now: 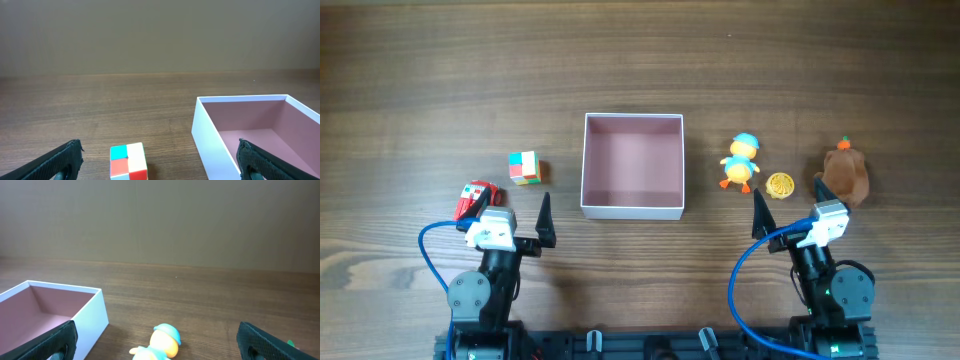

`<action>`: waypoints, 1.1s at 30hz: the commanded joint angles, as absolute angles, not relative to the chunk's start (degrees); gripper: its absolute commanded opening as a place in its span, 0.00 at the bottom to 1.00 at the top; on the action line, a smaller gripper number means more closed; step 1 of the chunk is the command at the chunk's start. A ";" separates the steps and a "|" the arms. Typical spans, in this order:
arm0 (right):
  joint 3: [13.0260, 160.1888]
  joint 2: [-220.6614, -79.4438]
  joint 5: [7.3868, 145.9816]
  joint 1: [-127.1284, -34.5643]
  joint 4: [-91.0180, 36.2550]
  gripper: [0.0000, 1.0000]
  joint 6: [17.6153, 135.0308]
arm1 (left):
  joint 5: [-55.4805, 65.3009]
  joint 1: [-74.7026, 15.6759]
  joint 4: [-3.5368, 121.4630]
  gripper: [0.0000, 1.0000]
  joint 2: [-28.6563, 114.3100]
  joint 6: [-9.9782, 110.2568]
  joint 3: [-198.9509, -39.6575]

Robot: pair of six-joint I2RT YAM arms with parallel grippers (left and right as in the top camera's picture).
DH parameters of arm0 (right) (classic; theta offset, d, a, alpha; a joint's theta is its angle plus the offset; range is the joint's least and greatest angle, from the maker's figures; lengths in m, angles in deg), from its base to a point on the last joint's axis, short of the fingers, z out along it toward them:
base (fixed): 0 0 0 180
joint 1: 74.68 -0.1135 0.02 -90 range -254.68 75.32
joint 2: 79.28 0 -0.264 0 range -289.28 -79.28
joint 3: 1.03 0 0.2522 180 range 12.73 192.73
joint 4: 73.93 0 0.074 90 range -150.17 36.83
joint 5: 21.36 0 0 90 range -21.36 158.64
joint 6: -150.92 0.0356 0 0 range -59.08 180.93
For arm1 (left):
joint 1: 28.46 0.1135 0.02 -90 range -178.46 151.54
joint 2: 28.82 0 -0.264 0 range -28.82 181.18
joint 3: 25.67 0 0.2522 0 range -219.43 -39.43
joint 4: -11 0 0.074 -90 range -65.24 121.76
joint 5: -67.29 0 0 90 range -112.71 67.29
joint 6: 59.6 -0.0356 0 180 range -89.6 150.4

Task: Pack container
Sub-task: 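Move the left gripper down onto the red toy truck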

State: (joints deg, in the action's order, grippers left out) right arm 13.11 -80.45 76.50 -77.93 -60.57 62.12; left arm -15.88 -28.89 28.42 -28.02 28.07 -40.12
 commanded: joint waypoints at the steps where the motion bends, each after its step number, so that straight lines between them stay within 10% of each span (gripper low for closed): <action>1: 13.03 -80.30 75.76 -78.21 -60.70 1.00 61.26 | -14.80 -29.22 28.44 1.00 -28.44 27.44 -39.74; 33: 13.03 -80.82 75.97 -78.21 -60.75 1.00 68.89 | -15.24 -29.22 27.52 1.00 -28.44 27.42 -39.74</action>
